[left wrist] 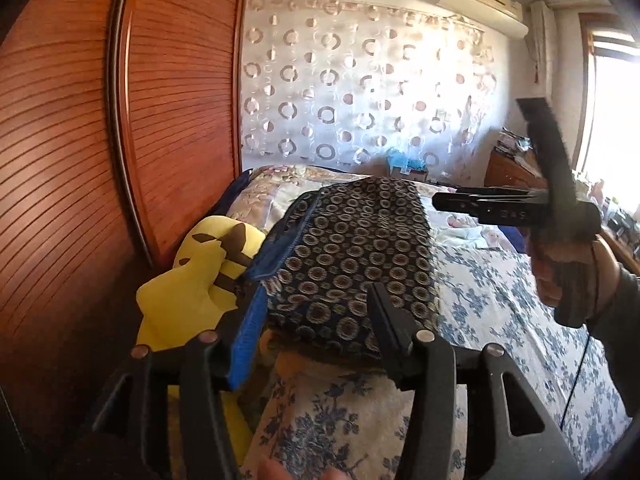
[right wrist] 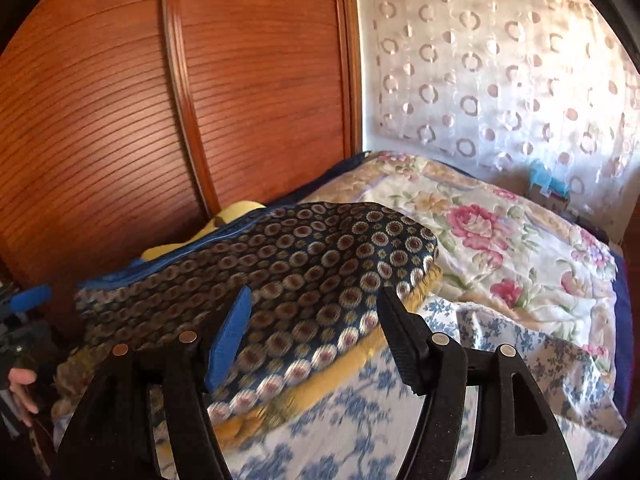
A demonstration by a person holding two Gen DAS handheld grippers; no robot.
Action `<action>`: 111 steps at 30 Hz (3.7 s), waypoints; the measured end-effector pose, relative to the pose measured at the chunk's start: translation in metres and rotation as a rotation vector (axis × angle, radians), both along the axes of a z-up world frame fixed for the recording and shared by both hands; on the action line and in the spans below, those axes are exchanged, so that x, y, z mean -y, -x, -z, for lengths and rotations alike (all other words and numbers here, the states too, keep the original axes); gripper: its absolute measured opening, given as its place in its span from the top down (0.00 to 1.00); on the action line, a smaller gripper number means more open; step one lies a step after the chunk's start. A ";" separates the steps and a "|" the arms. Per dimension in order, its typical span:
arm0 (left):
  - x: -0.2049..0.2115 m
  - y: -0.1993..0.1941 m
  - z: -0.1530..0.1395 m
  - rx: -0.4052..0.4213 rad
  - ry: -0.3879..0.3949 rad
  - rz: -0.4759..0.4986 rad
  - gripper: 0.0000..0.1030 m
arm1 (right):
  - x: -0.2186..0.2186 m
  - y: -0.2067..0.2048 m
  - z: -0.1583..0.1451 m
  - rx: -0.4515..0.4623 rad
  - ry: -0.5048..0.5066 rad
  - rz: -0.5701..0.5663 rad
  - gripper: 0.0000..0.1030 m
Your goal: Fold small clothes
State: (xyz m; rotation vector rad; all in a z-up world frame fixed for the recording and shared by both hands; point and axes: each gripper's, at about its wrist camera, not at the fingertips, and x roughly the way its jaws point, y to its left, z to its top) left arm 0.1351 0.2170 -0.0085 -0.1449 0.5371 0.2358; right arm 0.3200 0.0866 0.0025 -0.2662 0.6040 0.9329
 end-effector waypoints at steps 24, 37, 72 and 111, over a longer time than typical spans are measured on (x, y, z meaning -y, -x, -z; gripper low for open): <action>0.140 0.005 -0.012 -0.026 -0.054 0.198 0.50 | 0.207 0.145 -0.009 0.079 -0.055 0.315 0.13; 0.186 0.014 -0.058 0.046 -0.057 0.276 0.50 | 0.312 0.201 -0.053 0.181 -0.157 0.591 0.13; 0.197 0.034 -0.091 0.112 -0.075 0.269 0.50 | 0.338 0.234 -0.072 0.242 -0.168 0.669 0.13; 0.195 0.034 -0.092 0.112 -0.075 0.269 0.50 | 0.335 0.232 -0.072 0.241 -0.164 0.668 0.13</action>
